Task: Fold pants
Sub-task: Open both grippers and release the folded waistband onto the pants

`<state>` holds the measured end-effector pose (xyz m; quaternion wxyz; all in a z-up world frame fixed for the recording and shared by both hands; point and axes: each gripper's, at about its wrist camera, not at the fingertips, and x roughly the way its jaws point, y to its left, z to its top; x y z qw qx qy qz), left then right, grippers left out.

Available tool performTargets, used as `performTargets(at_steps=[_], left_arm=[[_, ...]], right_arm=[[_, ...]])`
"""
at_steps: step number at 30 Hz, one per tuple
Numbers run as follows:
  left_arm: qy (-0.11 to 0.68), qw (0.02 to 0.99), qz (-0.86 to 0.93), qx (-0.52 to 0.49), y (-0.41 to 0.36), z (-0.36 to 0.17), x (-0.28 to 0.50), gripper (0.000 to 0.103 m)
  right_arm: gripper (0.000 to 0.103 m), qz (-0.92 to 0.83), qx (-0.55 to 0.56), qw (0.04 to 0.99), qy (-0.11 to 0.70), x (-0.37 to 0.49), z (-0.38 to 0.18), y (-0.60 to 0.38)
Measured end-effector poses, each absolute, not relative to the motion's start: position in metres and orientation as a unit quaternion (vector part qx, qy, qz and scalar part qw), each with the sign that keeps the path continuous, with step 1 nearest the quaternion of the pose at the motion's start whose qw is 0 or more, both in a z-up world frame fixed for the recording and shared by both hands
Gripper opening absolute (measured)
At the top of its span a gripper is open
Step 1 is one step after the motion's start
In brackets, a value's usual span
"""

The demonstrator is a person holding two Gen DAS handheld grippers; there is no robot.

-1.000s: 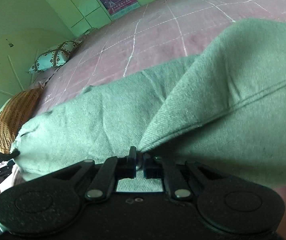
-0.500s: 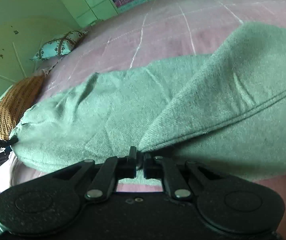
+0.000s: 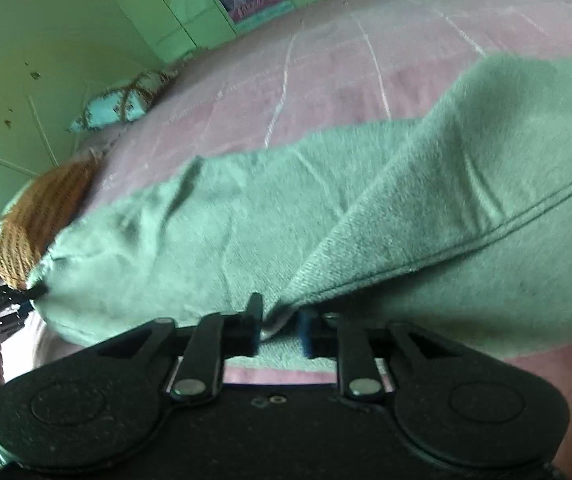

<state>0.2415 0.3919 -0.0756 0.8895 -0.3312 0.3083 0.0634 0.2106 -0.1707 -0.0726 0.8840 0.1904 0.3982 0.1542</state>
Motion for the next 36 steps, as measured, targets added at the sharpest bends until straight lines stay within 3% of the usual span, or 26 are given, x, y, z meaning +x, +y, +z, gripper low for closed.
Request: performTargets(at_steps=[3, 8, 18, 22, 31, 33, 36], left_arm=[[0.277, 0.901, 0.080, -0.325, 0.373, -0.061, 0.219, 0.068], [0.275, 0.916, 0.048, -0.287, 0.300, -0.052, 0.201, 0.069], [0.346, 0.922, 0.043, -0.168, 0.162, -0.076, 0.216, 0.069], [0.346, 0.933, 0.054, -0.087, 0.133, -0.079, 0.216, 0.083], [0.353, 0.931, 0.052, -0.084, 0.132, -0.070, 0.215, 0.089], [0.357, 0.929, 0.047, -0.081, 0.133, -0.069, 0.215, 0.090], [0.365, 0.927, 0.032, -0.076, 0.134, -0.071, 0.223, 0.091]], right_arm=[[0.012, 0.152, 0.206, 0.890, 0.377, 0.195, -0.061, -0.191], [0.012, 0.107, 0.218, 0.908, 0.341, 0.169, -0.051, -0.244], [0.012, 0.020, 0.327, 0.894, 0.306, 0.162, -0.066, -0.345], [0.014, 0.000, 0.382, 0.873, 0.303, 0.183, -0.088, -0.382], [0.012, -0.022, 0.478, 0.828, 0.291, 0.238, -0.135, -0.426], [0.000, -0.030, 0.469, 0.830, 0.300, 0.246, -0.135, -0.425], [0.000, -0.027, 0.423, 0.862, 0.277, 0.237, -0.107, -0.417]])
